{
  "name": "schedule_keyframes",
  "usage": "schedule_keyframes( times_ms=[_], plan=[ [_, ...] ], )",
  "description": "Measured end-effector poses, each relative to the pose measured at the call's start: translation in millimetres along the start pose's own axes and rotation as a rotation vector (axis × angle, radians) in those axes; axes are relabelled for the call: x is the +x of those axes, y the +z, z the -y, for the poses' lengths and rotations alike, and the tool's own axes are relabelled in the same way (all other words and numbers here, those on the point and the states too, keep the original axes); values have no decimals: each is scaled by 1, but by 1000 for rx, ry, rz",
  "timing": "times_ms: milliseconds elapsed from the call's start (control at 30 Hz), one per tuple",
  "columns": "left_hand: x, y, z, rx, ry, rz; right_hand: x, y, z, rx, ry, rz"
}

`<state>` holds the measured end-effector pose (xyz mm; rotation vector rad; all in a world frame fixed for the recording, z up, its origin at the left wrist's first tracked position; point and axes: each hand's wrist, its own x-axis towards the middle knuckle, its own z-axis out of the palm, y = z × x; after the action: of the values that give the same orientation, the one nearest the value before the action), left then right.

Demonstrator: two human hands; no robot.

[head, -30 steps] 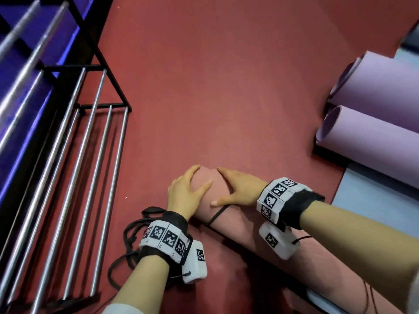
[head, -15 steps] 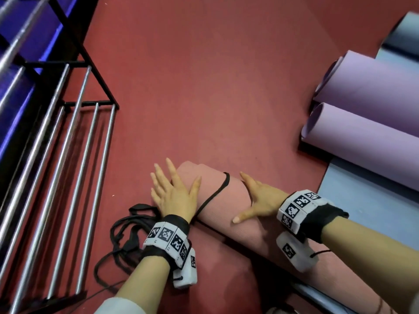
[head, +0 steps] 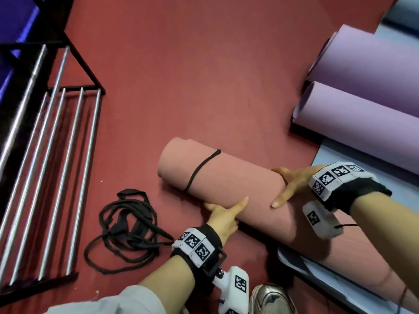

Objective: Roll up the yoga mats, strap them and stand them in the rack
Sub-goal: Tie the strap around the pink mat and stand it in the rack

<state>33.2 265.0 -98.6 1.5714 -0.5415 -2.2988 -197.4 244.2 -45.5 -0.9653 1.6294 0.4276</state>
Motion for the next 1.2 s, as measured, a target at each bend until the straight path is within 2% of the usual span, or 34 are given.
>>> schedule_keyframes(
  times_ms=[100,233,333,400,467,600,667,767,833,900,1033,1133,1200],
  plan=[
    [0,7,-5,16,32,-54,-10,-2,6,-24,-68,-64],
    [8,-4,-71,75,294,-183,-20,-29,47,45,-220,-238],
    [3,-16,-128,70,485,-115,-19,-60,91,129,-296,-383],
    [-6,-24,-159,134,596,-25,-21,-73,122,328,-375,-390],
    [-19,-36,-185,323,619,-26,-27,-72,153,528,-426,-282],
    [-26,-70,-215,627,592,-241,-7,-41,196,811,-384,-169],
    [-24,-93,-215,747,507,-342,21,-9,212,882,-374,-169],
    [-11,-130,-189,768,339,-410,106,30,208,958,-319,-152],
    [1,-150,-169,775,268,-375,155,49,196,996,-336,-116],
    [2,-162,-159,767,242,-300,118,66,198,996,-306,-79],
    [-4,-176,-140,686,109,-87,62,91,191,999,-360,-11],
    [-12,-182,-123,705,34,-96,54,124,177,1089,-365,53],
    [-19,-181,-119,680,58,-105,58,138,177,1129,-380,-7]
  ],
)
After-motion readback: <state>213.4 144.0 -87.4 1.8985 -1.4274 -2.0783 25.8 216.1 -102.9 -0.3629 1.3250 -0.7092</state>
